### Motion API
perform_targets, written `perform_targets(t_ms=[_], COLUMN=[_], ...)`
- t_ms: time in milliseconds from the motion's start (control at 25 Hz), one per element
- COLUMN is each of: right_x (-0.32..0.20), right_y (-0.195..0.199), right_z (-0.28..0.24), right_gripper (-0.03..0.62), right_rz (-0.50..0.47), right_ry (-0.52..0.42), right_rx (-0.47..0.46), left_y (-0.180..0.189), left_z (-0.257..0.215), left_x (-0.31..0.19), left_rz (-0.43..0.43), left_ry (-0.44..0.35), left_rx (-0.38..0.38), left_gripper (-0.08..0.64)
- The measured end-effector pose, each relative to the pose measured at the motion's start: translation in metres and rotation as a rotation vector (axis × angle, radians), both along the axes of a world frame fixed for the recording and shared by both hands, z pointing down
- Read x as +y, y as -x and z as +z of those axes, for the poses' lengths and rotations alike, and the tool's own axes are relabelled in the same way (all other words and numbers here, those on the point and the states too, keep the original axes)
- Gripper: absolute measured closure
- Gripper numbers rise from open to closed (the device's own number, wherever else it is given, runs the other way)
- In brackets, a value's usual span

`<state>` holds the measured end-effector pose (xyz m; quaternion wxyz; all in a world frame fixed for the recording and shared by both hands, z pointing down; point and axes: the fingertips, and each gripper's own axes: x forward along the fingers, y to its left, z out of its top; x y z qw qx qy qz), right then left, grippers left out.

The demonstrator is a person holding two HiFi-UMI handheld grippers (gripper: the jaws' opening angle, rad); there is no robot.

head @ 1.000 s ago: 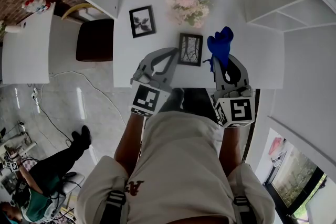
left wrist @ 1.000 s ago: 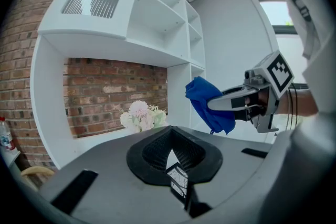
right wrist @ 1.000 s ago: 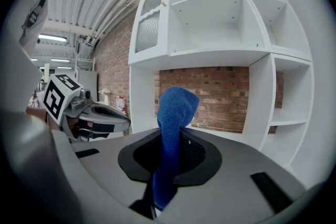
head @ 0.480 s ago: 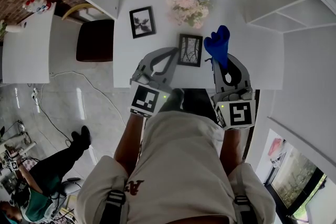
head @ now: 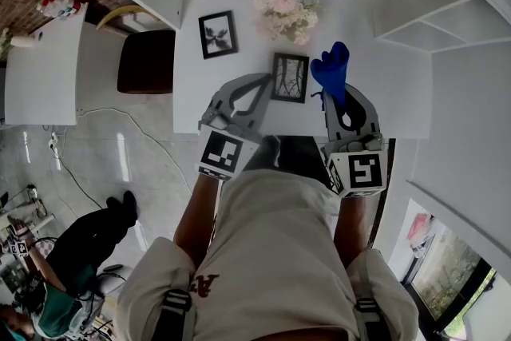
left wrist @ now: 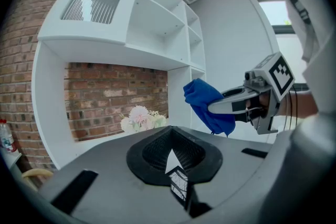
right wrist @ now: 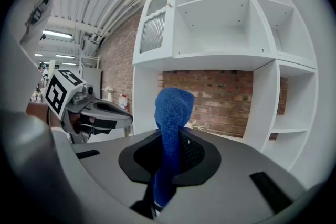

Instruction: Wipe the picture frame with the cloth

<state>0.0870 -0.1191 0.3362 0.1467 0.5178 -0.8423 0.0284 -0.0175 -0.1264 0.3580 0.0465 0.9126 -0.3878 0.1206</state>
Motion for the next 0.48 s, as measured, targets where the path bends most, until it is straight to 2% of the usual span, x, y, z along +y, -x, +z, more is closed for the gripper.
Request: perform_targets(t_ms=[480], right_x=[-0.0002], right_y=[-0.0063], right_z=[0.0013], right_gripper=[0.552], right_rz=[-0.003], right_ry=[0.009], right_rx=[0.003], left_y=[-0.0065], left_z=[-0.0022], left_x=[0.0004], left_rz=[-0.002], left_ry=[-0.003], left_rx=[-0.007], left_gripper=[0.563])
